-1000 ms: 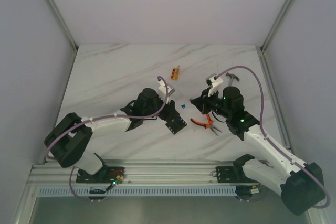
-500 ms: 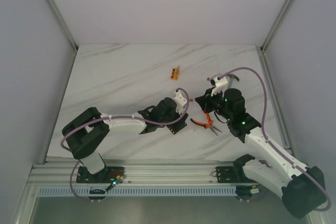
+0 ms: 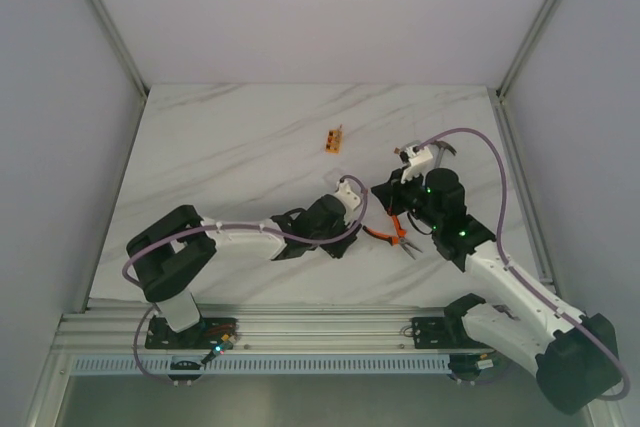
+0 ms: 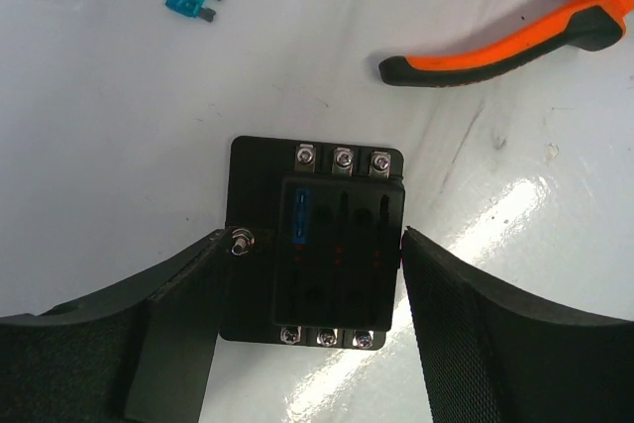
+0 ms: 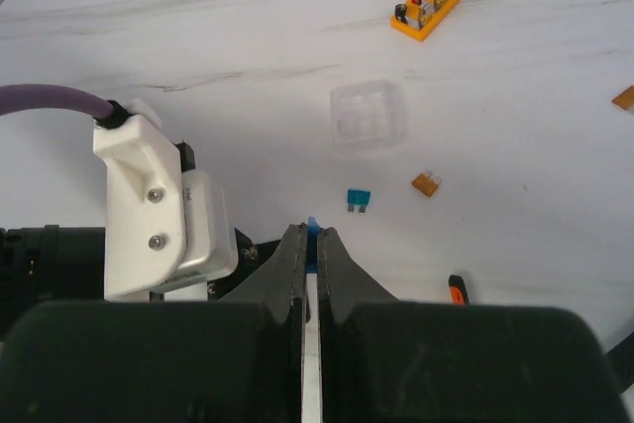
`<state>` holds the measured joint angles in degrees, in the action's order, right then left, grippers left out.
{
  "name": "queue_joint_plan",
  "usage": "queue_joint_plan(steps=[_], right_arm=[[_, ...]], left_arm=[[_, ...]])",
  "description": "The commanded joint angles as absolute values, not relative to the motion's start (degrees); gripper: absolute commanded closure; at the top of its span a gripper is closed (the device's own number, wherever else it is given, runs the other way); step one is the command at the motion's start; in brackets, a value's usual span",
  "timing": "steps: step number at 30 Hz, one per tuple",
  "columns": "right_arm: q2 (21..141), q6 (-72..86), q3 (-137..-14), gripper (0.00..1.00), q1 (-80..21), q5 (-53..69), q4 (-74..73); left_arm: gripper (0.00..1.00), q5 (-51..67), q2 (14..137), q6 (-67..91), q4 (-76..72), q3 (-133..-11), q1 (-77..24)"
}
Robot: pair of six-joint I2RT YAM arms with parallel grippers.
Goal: Snap on the fuse box
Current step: Pick up the fuse from the center of the board, then adjust the fuse box base at the center of the board.
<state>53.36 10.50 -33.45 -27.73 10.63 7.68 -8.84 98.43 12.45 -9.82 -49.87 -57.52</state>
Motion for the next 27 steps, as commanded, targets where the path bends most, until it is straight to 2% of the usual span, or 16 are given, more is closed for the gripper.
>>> queue_joint_plan(steps=[1, 6, 13, 17, 21, 27], right_arm=[[53.68, 10.63, -33.18, 1.0, -27.62, 9.98, 9.67], [54.3, 10.55, -33.27, 1.0, -27.61, 10.33, 9.75], [56.18, 11.11, -34.13, 1.0, -27.6, 12.11, 9.67], [57.63, 11.57, -34.62, 1.0, -27.68, 13.45, 9.8], [58.55, 11.95, -34.72, 1.0, -27.75, 14.21, 10.02], [58.67, 12.11, -34.38, 1.0, -27.85, 14.32, 10.26]], left_arm=[[0.25, -11.79, 98.49, 18.1, -7.53, -49.2, -57.54], [0.33, -16.66, 96.46, 26.84, -4.68, -46.65, -57.33], [0.34, -26.33, 94.5, 45.77, 7.88, -45.22, -55.92], [0.33, -27.52, 93.45, 53.77, 11.72, -44.77, -55.89], [0.28, -26.63, 91.8, 56.75, 11.81, -44.23, -56.0], [0.08, -24.37, 87.63, 58.42, 11.69, -43.98, -56.81]])
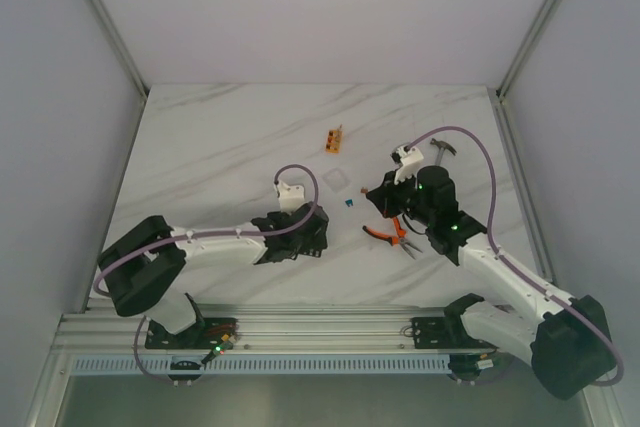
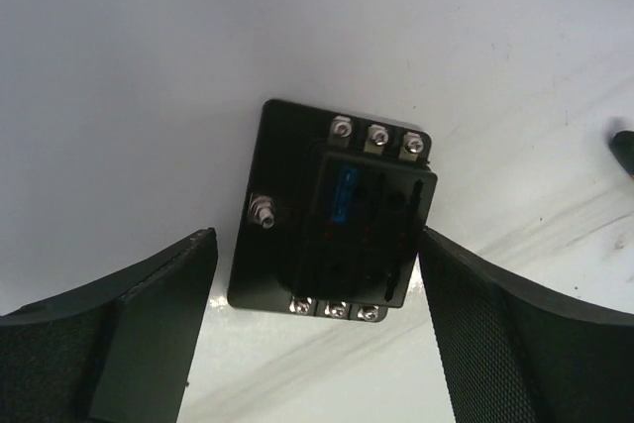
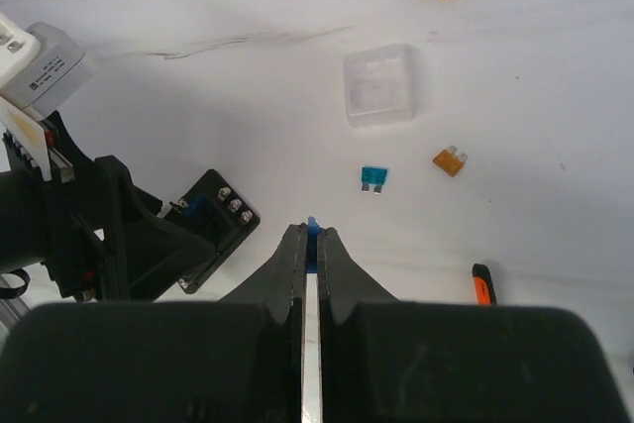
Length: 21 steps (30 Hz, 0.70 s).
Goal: Snap on the fuse box
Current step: Adjust the fuse box base at the center of the board.
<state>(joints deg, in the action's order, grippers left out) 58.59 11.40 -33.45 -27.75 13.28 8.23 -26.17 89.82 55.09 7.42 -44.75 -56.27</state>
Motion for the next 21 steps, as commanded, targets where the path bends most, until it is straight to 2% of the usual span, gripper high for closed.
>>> queue_joint_plan(steps=[1, 4, 21], right_arm=[[58.77, 12.13, -34.29, 1.0, -27.78, 14.47, 10.36], [59.02, 12.52, -34.19, 1.0, -27.95, 14.67, 10.64], [62.29, 13.27, -36.02, 1.0, -31.63, 11.75, 6.39]], left_arm=[[0.06, -23.9, 87.14, 58.71, 11.55, -43.86, -56.9], [0.03, -22.33, 86.41, 59.49, 10.7, -43.03, -57.05], [0.04, -15.9, 88.81, 59.18, 2.16, -42.69, -57.68]])
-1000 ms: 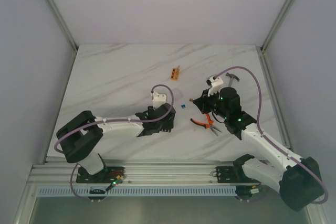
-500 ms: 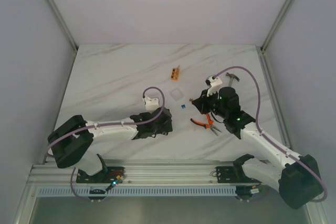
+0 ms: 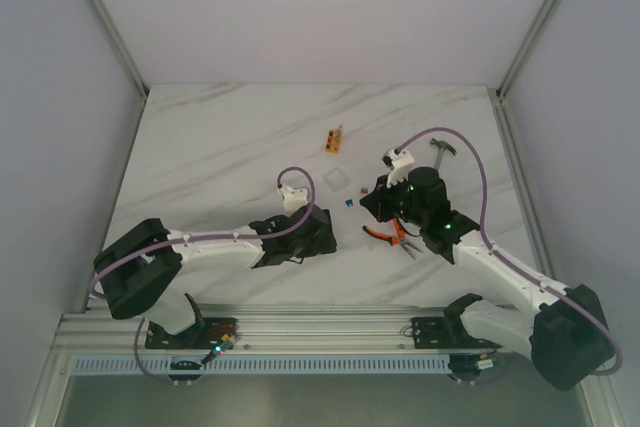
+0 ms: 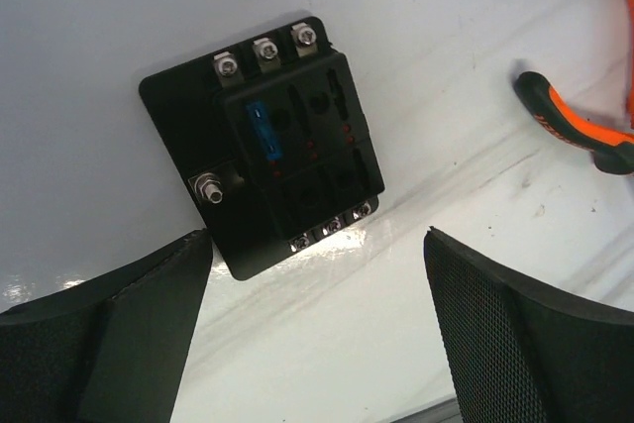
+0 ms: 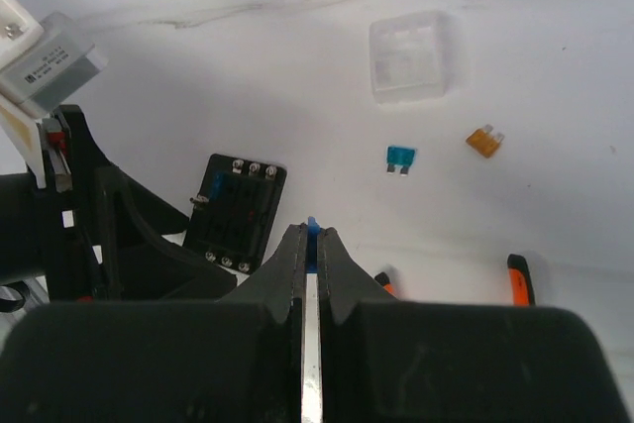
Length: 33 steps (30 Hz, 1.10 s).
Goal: Snap on the fuse box
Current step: Adjust the fuse box base at the center of the board, then install the fuse at the fuse box base.
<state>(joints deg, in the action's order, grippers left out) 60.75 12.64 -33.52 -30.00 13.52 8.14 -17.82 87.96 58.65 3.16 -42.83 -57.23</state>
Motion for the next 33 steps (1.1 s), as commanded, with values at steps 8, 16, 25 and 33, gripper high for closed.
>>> queue_joint_plan(steps=[8, 16, 25, 33], right_arm=[[71.15, 13.57, -42.65, 1.0, -40.3, 2.61, -0.12], [79.57, 15.41, -49.24, 1.0, -47.88, -6.65, -3.41], [87.17, 17.58, -55.3, 1.0, -52.81, -12.57, -5.57], [93.74, 18.7, -58.93, 1.0, -54.91, -14.21, -6.33]], left_arm=[[0.07, -17.71, 78.39, 60.21, -1.79, -35.38, -56.25], [0.22, -10.22, 67.35, 59.69, -11.19, -24.65, -46.26], [0.37, 2.21, 66.56, 60.47, -26.29, -17.67, -37.17], [0.52, 6.42, 75.36, 61.74, -31.61, -18.66, -36.65]])
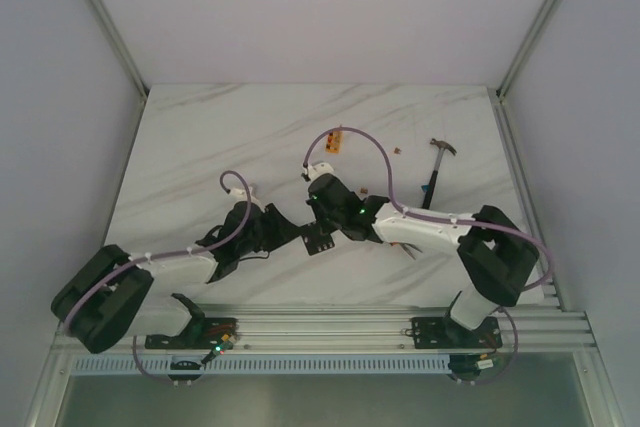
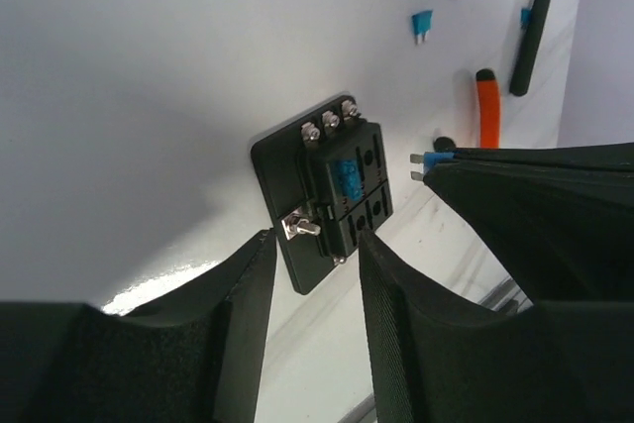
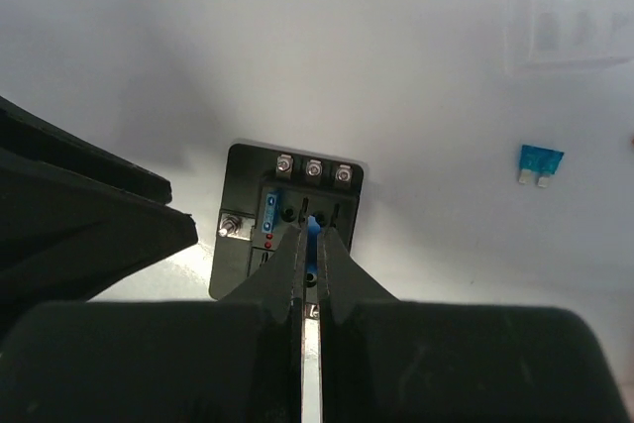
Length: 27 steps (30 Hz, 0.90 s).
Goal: Snap on the fuse box
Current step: Install the fuse at the fuse box base.
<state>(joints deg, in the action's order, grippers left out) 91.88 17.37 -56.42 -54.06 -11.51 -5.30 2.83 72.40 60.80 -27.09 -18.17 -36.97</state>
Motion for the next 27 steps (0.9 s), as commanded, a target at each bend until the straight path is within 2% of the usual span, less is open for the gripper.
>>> queue_joint_plan(steps=[1, 7, 27], right_arm=[[94.26, 18.76, -59.23, 1.0, -55.03, -14.16, -6.33], [96.52, 19.24, -60.3, 1.0, -55.45, -14.48, -6.34], [98.91, 20.74, -60.3, 1.0, -56.2, -16.07, -6.33]], left_arm=[[0.54, 6.49, 76.15, 61.85, -31.34, -18.9, -36.65], [0.57, 5.64, 78.3, 62.27, -29.21, -19.29, -36.65], [0.59, 6.36, 83.3, 62.85, -29.3, -19.92, -36.83]])
